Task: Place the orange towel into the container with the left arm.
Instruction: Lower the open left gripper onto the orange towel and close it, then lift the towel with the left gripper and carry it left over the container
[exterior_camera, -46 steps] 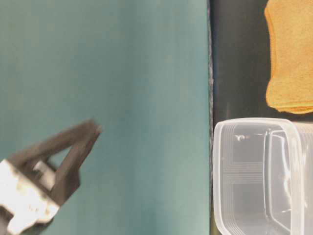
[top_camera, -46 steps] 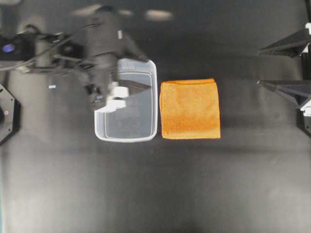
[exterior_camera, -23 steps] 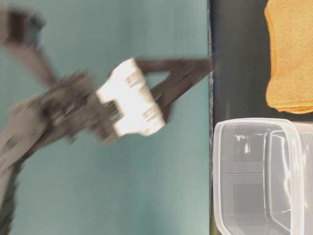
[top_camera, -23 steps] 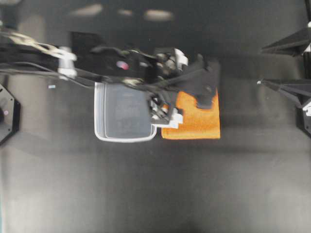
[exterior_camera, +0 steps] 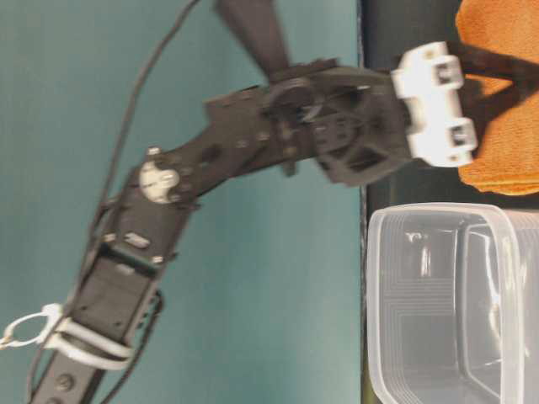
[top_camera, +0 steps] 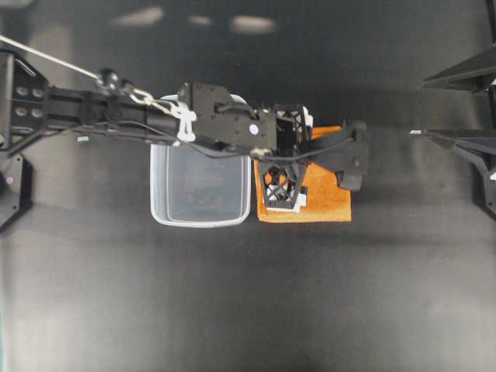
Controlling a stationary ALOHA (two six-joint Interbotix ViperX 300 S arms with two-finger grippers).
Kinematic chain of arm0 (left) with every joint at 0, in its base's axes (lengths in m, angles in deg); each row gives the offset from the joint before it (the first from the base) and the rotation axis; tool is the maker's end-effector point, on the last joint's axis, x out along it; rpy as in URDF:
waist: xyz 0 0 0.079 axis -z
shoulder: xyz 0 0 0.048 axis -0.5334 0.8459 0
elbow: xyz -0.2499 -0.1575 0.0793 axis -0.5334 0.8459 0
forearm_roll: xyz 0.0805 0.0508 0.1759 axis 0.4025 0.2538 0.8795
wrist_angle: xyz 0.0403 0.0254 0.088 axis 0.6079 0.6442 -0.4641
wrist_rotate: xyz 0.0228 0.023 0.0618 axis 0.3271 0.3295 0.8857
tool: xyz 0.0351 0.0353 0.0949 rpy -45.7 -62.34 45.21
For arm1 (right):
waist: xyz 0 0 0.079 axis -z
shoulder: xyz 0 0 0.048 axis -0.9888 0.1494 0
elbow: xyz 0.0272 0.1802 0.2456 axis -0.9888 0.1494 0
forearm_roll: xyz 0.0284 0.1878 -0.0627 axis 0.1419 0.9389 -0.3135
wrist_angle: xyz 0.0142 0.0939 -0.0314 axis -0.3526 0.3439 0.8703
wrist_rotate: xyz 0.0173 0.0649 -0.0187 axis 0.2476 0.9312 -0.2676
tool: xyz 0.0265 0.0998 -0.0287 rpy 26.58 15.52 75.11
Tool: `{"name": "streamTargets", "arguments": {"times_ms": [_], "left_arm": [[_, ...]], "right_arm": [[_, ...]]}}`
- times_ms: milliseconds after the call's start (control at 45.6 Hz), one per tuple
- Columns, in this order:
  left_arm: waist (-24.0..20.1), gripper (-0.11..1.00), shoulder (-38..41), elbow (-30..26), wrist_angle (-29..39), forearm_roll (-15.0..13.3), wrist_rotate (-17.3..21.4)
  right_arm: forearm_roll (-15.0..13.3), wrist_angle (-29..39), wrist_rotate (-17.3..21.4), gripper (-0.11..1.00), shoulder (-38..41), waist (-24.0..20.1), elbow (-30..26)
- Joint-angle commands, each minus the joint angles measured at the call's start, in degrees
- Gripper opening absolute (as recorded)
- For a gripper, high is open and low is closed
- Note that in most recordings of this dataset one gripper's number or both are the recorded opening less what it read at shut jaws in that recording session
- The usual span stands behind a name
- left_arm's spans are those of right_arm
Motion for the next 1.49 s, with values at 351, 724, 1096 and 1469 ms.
{"name": "streamTargets", "arguments": {"times_ms": [351,724,1096,1469], "left_arm": [[1.7,0.72,2.5,-0.4,-2.4,0.2,-1.1],[1.8,0.06,-1.7,-1.0,-1.8,0.2,-0.5],[1.0,0.06,-22.1,0.8,8.3,0.2,-0.3],[-2.2,0.06,-38.8,20.2,13.0,0.2,-0.4]], "right_arm": [[0.4,-0.8,1.3,0.77,0.3,-1.3,-0.8],[0.4,-0.3,1.3,0.76,-0.2,-1.3,-0.9],[0.4,0.4,1.3,0.76,-0.7,-1.3,-0.8],[0.4,0.4,1.3,0.76,-0.5,-1.3,-0.5]]}}
